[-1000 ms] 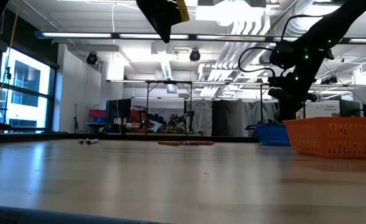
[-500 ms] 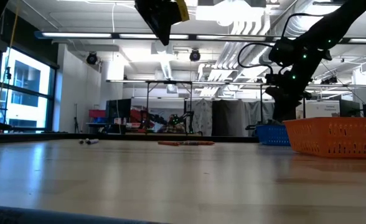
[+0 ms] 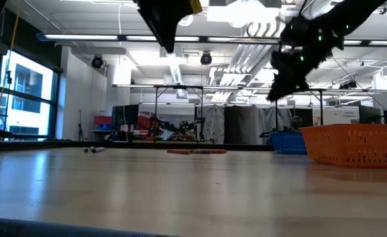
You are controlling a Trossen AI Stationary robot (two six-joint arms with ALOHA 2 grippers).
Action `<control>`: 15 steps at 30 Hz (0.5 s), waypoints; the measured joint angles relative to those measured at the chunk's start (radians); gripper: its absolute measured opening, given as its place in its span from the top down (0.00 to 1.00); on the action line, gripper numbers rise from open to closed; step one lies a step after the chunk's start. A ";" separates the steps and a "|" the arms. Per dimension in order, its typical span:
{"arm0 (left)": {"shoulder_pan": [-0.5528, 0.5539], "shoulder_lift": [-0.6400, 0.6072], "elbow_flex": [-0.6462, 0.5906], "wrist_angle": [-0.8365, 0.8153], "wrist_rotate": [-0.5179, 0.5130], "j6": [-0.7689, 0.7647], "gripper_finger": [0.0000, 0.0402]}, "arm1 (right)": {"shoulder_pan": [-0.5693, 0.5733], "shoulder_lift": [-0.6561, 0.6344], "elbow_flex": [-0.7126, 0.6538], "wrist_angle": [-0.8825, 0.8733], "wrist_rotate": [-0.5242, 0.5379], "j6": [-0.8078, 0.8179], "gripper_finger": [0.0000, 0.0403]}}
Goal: Sort crayons
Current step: Put the blue crayon into the orange bin
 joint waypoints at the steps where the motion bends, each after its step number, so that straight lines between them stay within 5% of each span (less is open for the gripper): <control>1: -0.009 0.000 0.000 0.000 0.029 0.000 0.54 | 0.031 -0.013 0.010 0.002 0.000 -0.008 0.71; 7: -0.068 0.000 0.000 0.001 0.223 0.025 0.54 | 0.224 -0.031 -0.005 -0.022 0.001 0.016 0.71; 15: -0.157 0.001 0.000 0.187 0.664 0.287 0.54 | 0.467 -0.029 -0.033 -0.070 0.036 0.139 0.71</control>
